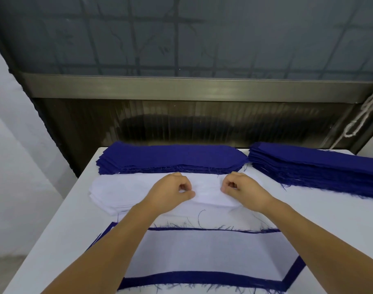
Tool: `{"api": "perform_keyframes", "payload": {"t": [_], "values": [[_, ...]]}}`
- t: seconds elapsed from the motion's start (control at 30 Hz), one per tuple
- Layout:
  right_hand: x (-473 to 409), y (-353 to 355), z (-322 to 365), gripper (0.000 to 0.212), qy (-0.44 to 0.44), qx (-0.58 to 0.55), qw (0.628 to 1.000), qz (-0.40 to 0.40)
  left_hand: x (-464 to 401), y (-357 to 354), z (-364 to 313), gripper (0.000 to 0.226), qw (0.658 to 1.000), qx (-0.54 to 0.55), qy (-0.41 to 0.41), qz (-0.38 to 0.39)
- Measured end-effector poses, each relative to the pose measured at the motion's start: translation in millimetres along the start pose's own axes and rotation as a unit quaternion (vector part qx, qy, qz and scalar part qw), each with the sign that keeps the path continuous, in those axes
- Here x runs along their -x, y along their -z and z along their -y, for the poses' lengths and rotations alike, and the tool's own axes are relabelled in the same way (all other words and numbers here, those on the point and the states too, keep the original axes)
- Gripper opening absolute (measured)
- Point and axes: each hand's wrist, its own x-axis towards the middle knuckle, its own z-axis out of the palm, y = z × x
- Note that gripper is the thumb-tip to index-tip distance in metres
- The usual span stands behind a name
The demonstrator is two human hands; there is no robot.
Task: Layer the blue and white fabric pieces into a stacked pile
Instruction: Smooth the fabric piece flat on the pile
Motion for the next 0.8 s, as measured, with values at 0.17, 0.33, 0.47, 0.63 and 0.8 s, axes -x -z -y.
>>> {"api": "perform_keyframes", "payload": {"t": [0.17,0.33,0.47,0.63,0.8], "values": [[-8.4,-1.1,4.1,0.031,-0.05,-0.014,0.999,-0.004,-9.3,-6.9,-2.5,0.027,0.999,-0.042,0.029,-0.006],[-6.4,-2.6,13.4,0.029,-0.052,0.042,0.998,-0.01,-14.2,-12.0,-5.0,0.015,0.994,-0.096,0.007,-0.044],[-3.3,-11.3,23.0,0.029,-0.006,0.128,0.991,-0.032,-11.5,-13.1,-7.5,0.017,0.984,-0.157,-0.029,-0.075],[-0.1,-13.2,15.5,0.012,0.005,0.134,0.989,-0.066,4.3,3.9,9.2,0.019,0.974,-0.198,-0.016,-0.109],[6.8,-6.2,2.1,0.011,0.003,0.139,0.987,-0.08,27.8,38.8,51.0,0.012,0.97,-0.205,0.05,-0.124]]}}
